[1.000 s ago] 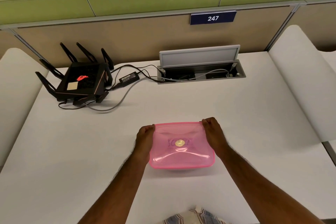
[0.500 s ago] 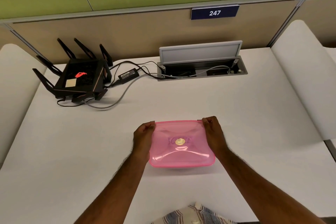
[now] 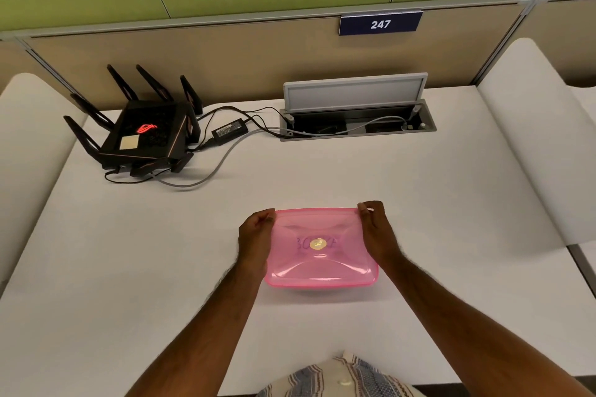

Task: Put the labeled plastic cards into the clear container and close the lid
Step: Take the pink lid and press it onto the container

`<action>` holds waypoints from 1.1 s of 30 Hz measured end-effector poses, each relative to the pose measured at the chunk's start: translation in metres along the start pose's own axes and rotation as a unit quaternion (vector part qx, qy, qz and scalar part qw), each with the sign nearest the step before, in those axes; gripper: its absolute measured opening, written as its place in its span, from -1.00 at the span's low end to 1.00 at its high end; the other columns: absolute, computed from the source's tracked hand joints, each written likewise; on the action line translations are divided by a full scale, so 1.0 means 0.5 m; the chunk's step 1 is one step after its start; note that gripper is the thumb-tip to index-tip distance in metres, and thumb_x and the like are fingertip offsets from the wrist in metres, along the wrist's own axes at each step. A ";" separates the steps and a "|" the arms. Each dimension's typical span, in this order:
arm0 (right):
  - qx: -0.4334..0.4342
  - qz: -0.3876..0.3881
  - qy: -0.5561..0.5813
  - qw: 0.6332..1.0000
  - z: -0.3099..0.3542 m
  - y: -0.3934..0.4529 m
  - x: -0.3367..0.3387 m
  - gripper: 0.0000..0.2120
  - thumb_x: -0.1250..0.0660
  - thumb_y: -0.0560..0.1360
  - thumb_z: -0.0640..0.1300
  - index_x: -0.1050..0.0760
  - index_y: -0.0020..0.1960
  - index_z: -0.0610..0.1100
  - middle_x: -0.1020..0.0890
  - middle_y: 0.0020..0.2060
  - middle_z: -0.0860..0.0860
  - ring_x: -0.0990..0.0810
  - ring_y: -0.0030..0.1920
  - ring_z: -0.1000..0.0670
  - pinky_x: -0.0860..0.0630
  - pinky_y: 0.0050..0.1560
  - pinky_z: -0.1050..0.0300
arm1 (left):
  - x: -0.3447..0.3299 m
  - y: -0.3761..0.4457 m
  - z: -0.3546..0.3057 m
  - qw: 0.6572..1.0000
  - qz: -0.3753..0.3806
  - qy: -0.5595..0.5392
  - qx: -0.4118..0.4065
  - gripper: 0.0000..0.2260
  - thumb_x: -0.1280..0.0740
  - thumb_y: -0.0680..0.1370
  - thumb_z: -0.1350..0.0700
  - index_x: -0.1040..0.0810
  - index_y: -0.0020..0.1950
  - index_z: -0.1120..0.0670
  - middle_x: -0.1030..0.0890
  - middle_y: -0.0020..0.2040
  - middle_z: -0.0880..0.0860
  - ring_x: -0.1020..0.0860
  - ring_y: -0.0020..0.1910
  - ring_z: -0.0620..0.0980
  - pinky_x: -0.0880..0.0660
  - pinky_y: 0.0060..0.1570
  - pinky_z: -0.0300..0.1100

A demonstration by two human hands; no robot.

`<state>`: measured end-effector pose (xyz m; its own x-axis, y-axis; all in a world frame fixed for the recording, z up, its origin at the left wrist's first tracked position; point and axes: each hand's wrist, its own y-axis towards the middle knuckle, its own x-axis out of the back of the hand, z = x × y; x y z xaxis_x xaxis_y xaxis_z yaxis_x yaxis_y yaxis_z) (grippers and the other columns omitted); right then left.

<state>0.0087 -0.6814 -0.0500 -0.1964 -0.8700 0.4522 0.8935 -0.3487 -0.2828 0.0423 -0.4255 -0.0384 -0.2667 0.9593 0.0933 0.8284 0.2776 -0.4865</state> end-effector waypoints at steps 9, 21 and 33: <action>-0.062 0.002 0.025 0.998 -0.043 -0.077 0.006 -0.68 -0.07 0.69 0.19 -0.32 0.28 0.00 -0.62 -0.01 0.06 -0.64 0.06 -0.11 -0.51 0.01 0.00 | -0.001 -0.004 -0.003 1.000 0.001 0.013 -0.014 -0.87 -0.41 0.61 0.17 -0.70 0.13 0.06 -0.70 0.04 -0.05 -0.63 0.06 -0.03 -0.51 0.08 -0.18; -0.059 -0.013 -0.018 0.998 -0.044 -0.105 -0.012 -0.55 0.09 0.66 0.30 -0.38 0.21 0.03 -0.63 0.05 -0.02 -0.62 0.04 -0.13 -0.57 0.09 -0.11 | -0.001 -0.008 -0.002 1.000 0.004 0.026 -0.014 -0.83 -0.41 0.62 0.12 -0.68 0.19 0.09 -0.70 0.11 0.00 -0.63 0.10 0.00 -0.55 0.15 -0.13; -0.064 -0.037 -0.027 0.997 -0.043 -0.109 -0.022 -0.52 0.14 0.57 0.42 -0.37 0.11 0.13 -0.64 -0.04 0.08 -0.63 -0.03 -0.06 -0.52 -0.01 -0.04 | 0.008 -0.004 0.005 0.999 0.021 0.025 -0.010 -0.82 -0.42 0.61 0.06 -0.69 0.19 0.01 -0.70 0.07 -0.15 -0.65 0.11 -0.09 -0.56 0.13 -0.19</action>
<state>-0.0463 -0.6605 -0.0577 -0.2339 -0.8215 0.5201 0.8177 -0.4556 -0.3518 0.0382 -0.4223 -0.0392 -0.2075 0.9711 0.1176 0.8480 0.2385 -0.4734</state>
